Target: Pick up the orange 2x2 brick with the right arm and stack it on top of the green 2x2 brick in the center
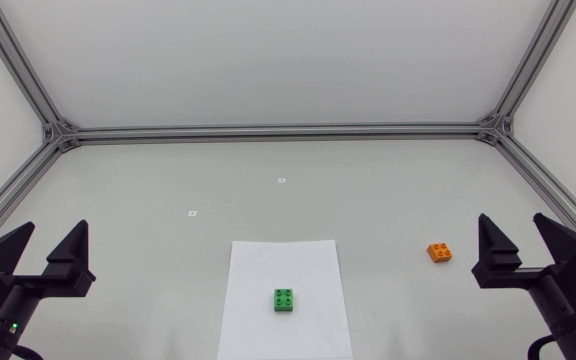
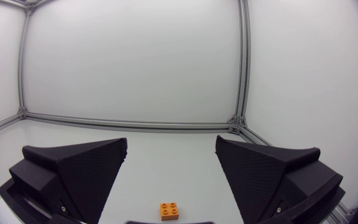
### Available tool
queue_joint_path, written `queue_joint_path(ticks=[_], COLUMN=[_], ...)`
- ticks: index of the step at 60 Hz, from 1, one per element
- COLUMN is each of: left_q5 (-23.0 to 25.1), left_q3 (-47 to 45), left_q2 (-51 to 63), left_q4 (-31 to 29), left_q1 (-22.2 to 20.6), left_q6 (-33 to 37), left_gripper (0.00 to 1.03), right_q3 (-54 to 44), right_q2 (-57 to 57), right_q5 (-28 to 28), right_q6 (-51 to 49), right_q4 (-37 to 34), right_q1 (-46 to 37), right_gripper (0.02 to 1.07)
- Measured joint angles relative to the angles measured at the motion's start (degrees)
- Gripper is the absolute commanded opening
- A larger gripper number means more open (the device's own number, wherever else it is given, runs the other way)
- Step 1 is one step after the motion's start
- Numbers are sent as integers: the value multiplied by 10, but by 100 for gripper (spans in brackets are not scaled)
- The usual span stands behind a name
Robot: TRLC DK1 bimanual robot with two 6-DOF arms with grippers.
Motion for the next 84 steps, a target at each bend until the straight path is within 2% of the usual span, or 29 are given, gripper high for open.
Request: queue_joint_path(ticks=[40,56,75,84], left_q5=[0,0,0,0], left_q3=[0,0,0,0], left_q2=[0,0,0,0], left_q4=[0,0,0,0], left_q1=[0,0,0,0], left_q6=[0,0,0,0], left_gripper=[99,99,99,99], right_q3=[12,136,292,374], right_q2=[0,32,219,315], right_q5=[5,11,11,-2], right_q6=[0,0,15,24], right_q4=[-13,-33,-107,-182], right_q1=[12,12,13,17], right_gripper=[103,103,103,103])
